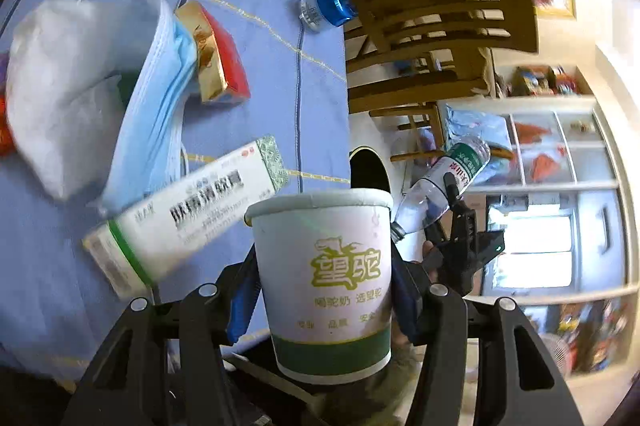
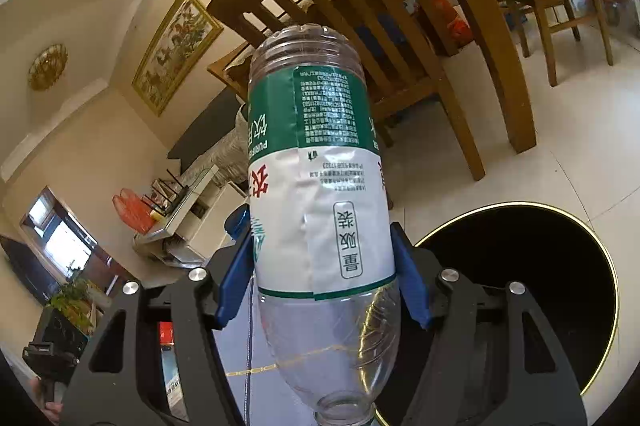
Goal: Collect trash
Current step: 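Carry bottle and cup to the black bin and open both tools to drop them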
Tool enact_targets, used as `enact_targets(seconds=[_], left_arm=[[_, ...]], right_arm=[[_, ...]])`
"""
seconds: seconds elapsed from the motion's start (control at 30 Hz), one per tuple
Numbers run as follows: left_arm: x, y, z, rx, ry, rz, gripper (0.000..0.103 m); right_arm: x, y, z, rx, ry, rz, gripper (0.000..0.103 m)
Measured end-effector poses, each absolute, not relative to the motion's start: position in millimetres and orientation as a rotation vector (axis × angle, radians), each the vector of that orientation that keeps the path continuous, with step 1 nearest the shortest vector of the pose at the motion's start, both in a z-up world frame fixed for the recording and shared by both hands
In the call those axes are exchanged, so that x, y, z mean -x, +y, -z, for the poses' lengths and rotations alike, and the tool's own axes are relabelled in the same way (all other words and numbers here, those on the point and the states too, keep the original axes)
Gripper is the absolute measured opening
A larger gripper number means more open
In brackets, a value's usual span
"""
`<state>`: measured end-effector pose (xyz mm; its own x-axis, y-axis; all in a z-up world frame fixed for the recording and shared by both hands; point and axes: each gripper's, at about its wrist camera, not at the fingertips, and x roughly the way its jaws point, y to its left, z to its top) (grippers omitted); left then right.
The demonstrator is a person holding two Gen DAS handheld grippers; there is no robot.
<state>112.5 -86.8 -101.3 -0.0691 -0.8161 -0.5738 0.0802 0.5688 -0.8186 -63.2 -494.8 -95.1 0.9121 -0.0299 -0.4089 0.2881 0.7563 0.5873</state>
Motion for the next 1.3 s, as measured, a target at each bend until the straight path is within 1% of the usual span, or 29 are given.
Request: enact_targets(seconds=[0.03,0.1,0.13,0.17,0.2,0.23,0.27,0.33,0.4,0.43,0.5,0.67,0.77,0.83,0.87,0.9,0.97,1.07,1.17,1.3], left_arm=[[-117.6,-87.4,92.0,0.677,1.437,0.839,0.055],[-128.5,-84.8,60.2,0.653,1.314,0.82,0.056],[-128.3,-84.5,52.0,0.631,1.281,0.786,0.057],[-121.6,-86.6,54.8,0.621,1.273,0.757,0.059],[-112.5,-91.9,62.8,0.597,1.297,0.75,0.058],[-103.0,-102.4,77.1,0.549,1.356,0.739,0.055],[-93.9,-117.9,95.0,0.515,1.424,0.747,0.055],[-88.9,-133.7,108.0,0.487,1.45,0.757,0.055],[-91.5,-150.8,104.7,0.398,1.393,0.733,0.055],[-93.0,-163.6,97.4,0.313,1.349,0.716,0.055],[-94.0,-178.0,84.6,0.235,1.304,0.707,0.055],[-82.8,-227.3,72.1,0.063,1.217,0.715,0.055],[-73.1,-249.4,70.5,-0.038,1.152,0.705,0.055],[-71.4,-273.6,69.7,-0.103,1.119,0.709,0.055],[-67.8,-290.2,68.5,-0.15,1.095,0.717,0.055],[-65.2,-303.6,67.9,-0.185,1.078,0.724,0.055],[-57.2,-335.9,69.6,-0.264,1.046,0.753,0.055],[-47.2,-381.3,81.0,-0.339,1.035,0.819,0.055],[-38.0,-417.1,95.9,-0.428,1.012,0.836,0.055],[-35.2,-433.8,111.3,-0.447,1.033,0.851,0.055]], right_arm=[[62.8,-495.2,92.7,-0.698,0.384,0.171,0.064],[61.5,-497.3,94.6,-0.709,0.37,0.167,0.064],[57.8,-501.5,99.0,-0.718,0.365,0.165,0.064],[58.4,-503.1,99.3,-0.728,0.358,0.165,0.064],[59.8,-504.4,99.8,-0.733,0.355,0.169,0.064],[60.2,-507.5,97.5,-0.731,0.356,0.176,0.064],[62.2,-509.4,97.7,-0.722,0.358,0.195,0.064],[68.8,-513.1,99.9,-0.722,0.357,0.224,0.064],[72.6,-519.0,101.3,-0.711,0.355,0.283,0.064],[72.9,-521.3,101.1,-0.7,0.354,0.302,0.064],[70.6,-526.1,101.7,-0.672,0.356,0.343,0.064],[58.1,-530.9,115.1,-0.625,0.439,0.426,0.064],[62.4,-538.8,122.2,-0.646,0.462,0.467,0.065],[60.1,-544.1,130.8,-0.666,0.507,0.48,0.067],[59.6,-546.7,137.0,-0.679,0.54,0.498,0.071],[62.2,-549.2,138.7,-0.693,0.543,0.513,0.085],[78.8,-553.0,130.8,-0.698,0.469,0.569,0.099],[107.5,-554.9,121.1,-0.706,0.352,0.625,0.098],[131.5,-564.5,122.0,-0.741,0.287,0.682,0.098],[155.3,-581.6,128.0,-0.803,0.237,0.739,0.098]])
